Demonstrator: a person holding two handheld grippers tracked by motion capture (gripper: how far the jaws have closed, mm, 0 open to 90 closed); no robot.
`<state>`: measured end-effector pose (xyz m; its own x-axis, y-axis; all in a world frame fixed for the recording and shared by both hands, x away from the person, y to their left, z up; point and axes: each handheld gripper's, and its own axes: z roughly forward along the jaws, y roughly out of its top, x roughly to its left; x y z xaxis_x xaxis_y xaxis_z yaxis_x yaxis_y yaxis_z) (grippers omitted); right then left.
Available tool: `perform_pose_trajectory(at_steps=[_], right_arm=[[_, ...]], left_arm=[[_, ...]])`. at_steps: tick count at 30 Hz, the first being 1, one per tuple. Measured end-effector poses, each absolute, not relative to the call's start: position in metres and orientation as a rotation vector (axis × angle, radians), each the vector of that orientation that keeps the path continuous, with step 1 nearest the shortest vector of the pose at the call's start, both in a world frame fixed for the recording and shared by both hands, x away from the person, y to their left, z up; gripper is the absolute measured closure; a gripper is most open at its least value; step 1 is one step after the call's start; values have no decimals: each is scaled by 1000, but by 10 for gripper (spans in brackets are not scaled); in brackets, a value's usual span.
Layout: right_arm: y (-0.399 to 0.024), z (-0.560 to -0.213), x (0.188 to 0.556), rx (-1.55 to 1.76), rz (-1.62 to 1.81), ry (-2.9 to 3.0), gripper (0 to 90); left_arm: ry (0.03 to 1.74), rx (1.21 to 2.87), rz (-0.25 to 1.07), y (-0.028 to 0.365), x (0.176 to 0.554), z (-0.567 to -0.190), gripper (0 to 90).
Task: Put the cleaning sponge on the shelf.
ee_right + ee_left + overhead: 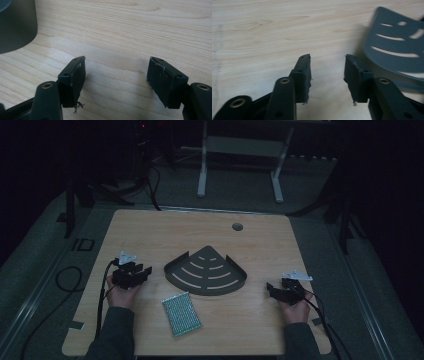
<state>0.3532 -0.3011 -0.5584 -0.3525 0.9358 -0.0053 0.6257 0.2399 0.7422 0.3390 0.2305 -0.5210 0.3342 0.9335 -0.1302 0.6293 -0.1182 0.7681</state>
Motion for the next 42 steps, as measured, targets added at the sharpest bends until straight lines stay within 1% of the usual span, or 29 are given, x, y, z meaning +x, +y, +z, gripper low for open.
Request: perform_pose_trajectory(at_steps=[8, 12, 21, 27, 35, 42], right_arm=[[-301, -558, 353, 1425, 913, 2067, 307], [-301, -558, 353, 1425, 913, 2067, 307], [-301, -558, 353, 1425, 912, 2068, 306], [-301, -558, 353, 1425, 912, 2068, 306], [-301, -558, 353, 1424, 911, 2068, 306], [-301, -558, 353, 1425, 912, 2068, 306]], left_arm=[[1274, 1899, 435, 210, 313, -515, 601], [1218, 1907, 392, 203, 303, -514, 648], [1111, 2018, 331, 182, 283, -518, 744], [1067, 2094, 288, 175, 277, -522, 778], [1022, 2144, 257, 168, 269, -526, 894], [1006, 2170, 234, 164, 263, -528, 899]])
